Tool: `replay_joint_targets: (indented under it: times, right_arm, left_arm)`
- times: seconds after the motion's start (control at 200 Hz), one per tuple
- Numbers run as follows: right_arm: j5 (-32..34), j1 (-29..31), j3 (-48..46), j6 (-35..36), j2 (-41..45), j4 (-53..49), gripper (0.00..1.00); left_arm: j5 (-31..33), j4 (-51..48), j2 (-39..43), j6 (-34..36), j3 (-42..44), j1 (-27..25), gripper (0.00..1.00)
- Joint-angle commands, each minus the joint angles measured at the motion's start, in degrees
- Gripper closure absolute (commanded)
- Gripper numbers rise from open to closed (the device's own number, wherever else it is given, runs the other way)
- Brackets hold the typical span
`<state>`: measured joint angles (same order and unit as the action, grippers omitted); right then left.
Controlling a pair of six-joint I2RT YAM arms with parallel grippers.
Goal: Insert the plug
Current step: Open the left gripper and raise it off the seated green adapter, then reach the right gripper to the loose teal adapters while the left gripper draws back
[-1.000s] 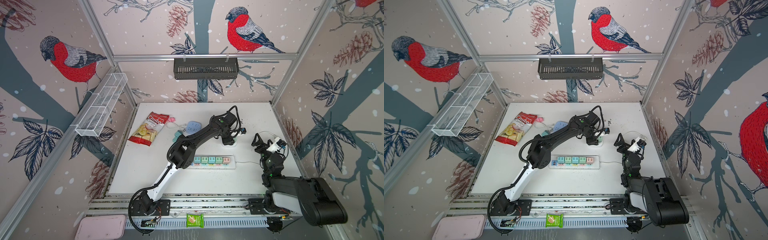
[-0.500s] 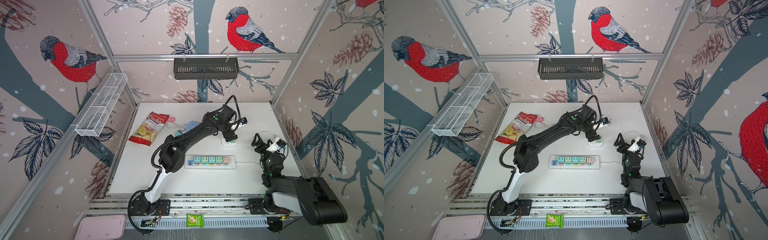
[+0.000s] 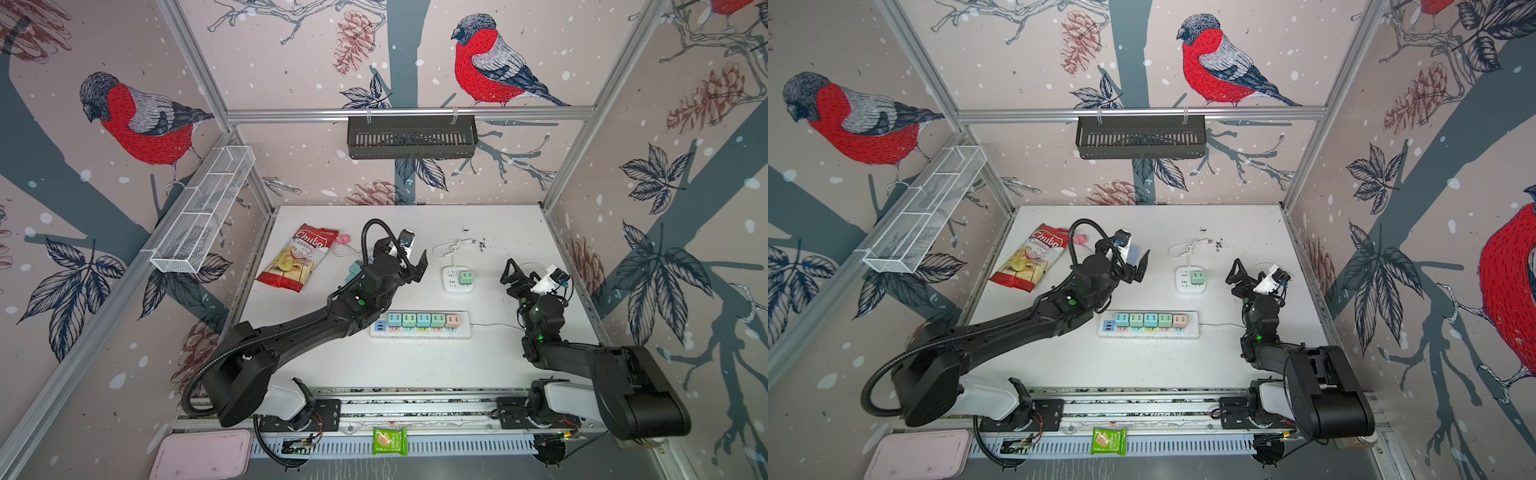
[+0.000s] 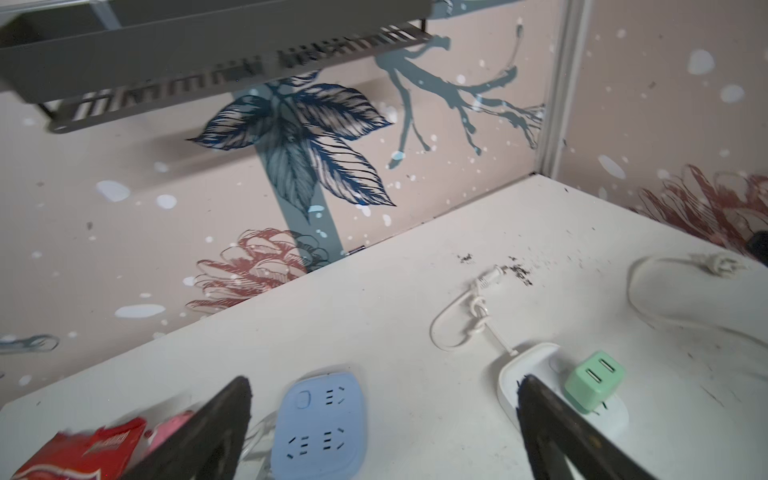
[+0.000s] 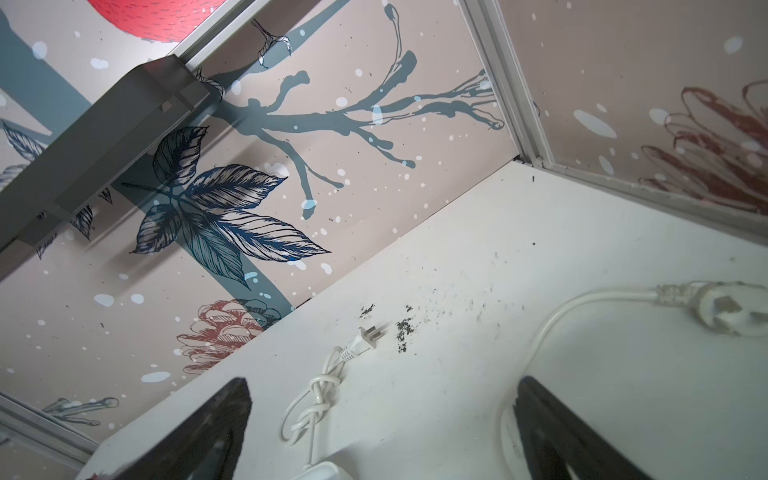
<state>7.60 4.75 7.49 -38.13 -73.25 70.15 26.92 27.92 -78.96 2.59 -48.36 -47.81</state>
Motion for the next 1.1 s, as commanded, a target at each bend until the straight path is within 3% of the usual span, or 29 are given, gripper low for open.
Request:
replay_joint_targets:
  times: [0.0, 0.165, 0.24, 0.275, 0.32, 0.36, 0.46, 0.54, 0.655, 0.785, 0.886, 1.091]
  right_arm:
    - [1.1, -0.4, 1.0, -8.6, 0.3, -4.2, 0.01]
    - [-1.7, -0.2, 2.6, -14.8, 1.2, -8.0, 0.0]
    - [-3.3, 0.2, 5.1, -14.9, 1.2, -12.0, 0.0]
    - [-4.8, 0.3, 6.5, -13.8, 1.2, -13.5, 0.0]
    - [-7.6, 0.3, 8.8, -12.0, 1.3, -16.1, 0.01]
    - [-9.5, 0.3, 10.5, -9.8, 1.2, -18.3, 0.0]
    - [-10.4, 1.8, 12.6, -5.2, 3.2, -21.3, 0.0]
    - [-19.0, 3.1, 14.7, 0.1, 1.7, -21.2, 0.01]
    - [-31.4, 8.0, 18.1, 1.3, -5.2, -16.8, 0.0]
    - [-25.6, 21.7, 28.6, 6.1, -10.9, -26.2, 0.0]
    - [-19.4, 31.8, 36.6, 9.7, -17.9, -30.7, 0.05]
    - [-16.2, 42.2, 58.0, 13.2, -35.5, -46.2, 0.24]
  left_arm:
    - [16.9, -1.9, 2.7, -12.3, 3.4, 0.2, 0.01]
    - [46.7, -14.2, 7.7, -34.2, 5.3, -1.6, 0.02]
    - [51.9, -16.8, 9.7, -37.9, 6.1, -5.1, 0.02]
    - [50.9, -12.7, 10.2, -36.4, 7.4, -5.7, 0.01]
    - [46.5, -2.8, 10.4, -23.8, 9.1, -5.6, 0.01]
    - [45.3, -1.2, 10.6, -21.0, 8.5, -5.6, 0.02]
    - [43.7, -23.5, 9.8, -33.4, 1.2, -3.3, 0.02]
    - [43.5, -41.9, 9.9, -49.0, -2.7, 0.1, 0.03]
    - [42.2, -43.8, 14.8, -51.9, 0.6, 2.4, 0.03]
    - [39.6, -34.0, 23.2, -47.5, 8.4, 3.8, 0.03]
    - [33.7, -31.5, 29.4, -49.4, 13.0, 9.6, 0.03]
    - [24.8, -31.9, 35.9, -56.0, 18.4, 20.7, 0.03]
